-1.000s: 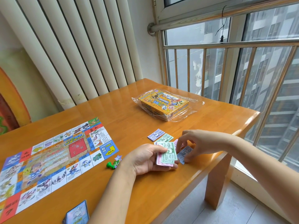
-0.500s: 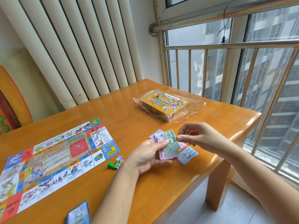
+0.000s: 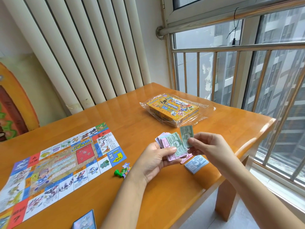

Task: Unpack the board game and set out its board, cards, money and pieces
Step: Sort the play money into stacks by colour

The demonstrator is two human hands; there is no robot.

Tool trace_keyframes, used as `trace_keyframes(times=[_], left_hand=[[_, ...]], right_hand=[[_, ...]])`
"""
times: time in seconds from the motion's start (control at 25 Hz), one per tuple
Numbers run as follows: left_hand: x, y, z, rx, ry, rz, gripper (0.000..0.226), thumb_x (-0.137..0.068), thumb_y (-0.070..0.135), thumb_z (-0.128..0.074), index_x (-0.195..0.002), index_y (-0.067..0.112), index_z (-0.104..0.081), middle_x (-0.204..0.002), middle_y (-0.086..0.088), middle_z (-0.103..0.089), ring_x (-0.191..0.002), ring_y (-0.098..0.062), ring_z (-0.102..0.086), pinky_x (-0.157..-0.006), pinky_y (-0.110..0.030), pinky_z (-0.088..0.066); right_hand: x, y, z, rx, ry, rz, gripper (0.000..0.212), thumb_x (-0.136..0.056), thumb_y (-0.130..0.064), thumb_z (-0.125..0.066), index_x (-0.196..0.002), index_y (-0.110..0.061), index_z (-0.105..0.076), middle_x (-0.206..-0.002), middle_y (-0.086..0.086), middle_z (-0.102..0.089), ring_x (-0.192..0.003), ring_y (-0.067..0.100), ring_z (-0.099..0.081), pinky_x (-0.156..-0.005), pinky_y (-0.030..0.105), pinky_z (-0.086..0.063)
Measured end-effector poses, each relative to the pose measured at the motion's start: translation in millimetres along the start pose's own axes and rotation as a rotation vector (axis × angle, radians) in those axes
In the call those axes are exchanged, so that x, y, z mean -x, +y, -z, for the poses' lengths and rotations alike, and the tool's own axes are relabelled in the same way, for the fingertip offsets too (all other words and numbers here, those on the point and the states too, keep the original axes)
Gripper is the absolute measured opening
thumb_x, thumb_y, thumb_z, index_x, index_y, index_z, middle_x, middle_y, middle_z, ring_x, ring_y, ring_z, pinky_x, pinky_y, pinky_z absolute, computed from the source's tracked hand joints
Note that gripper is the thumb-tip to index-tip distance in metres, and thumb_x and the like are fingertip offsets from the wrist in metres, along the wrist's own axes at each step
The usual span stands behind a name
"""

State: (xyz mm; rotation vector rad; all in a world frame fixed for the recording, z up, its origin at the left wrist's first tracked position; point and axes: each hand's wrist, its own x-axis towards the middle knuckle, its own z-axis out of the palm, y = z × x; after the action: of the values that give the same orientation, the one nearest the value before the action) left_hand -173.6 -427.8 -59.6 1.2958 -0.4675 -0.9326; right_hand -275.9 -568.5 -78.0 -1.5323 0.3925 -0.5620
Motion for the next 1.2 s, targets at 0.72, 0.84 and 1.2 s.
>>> trace_keyframes(times=[0.72,0.84,1.2], left_hand=[[-7.0,-5.0,5.1,-0.06,0.201,-0.158,0.016,-0.081,-0.004,-0.068,-0.091,0.009,-0.068,-0.092,-0.009,-0.074,-0.079,-0.02,-0.069,-0.056,-0.021,-0.055],[-6.6,-4.5,5.4,-0.068,0.22,-0.17,0.017,-0.079,-0.003,-0.07,-0.09,0.009,-0.068,-0.089,-0.009,-0.072,-0.074,-0.017,-0.067,-0.055,-0.02,-0.054],[-2.1,-3.5,2.9,-0.158,0.178,-0.219,0.026,-0.078,-0.002,-0.071,-0.091,0.021,-0.07,-0.087,-0.001,-0.075,-0.072,-0.011,-0.068,-0.06,-0.021,-0.056]], right_hand=[[10.8,-1.4,-2.2,-0.242,0.007,-0.131,0.023,-0.086,-0.018,-0.06,-0.09,0.002,-0.07,-0.077,0.016,-0.071,-0.06,0.016,-0.065,-0.057,0.018,-0.053],[12.3,-0.8,-1.9,-0.142,0.003,-0.093,0.03,-0.073,-0.033,-0.068,-0.085,-0.006,-0.076,-0.062,0.001,-0.062,-0.057,0.008,-0.05,-0.058,0.018,-0.042],[8.5,1.0,-14.4,0.02,0.078,-0.021,0.013,-0.077,-0.006,-0.075,-0.083,-0.009,-0.064,-0.059,-0.001,-0.062,-0.052,0.006,-0.055,-0.049,0.014,-0.04]])
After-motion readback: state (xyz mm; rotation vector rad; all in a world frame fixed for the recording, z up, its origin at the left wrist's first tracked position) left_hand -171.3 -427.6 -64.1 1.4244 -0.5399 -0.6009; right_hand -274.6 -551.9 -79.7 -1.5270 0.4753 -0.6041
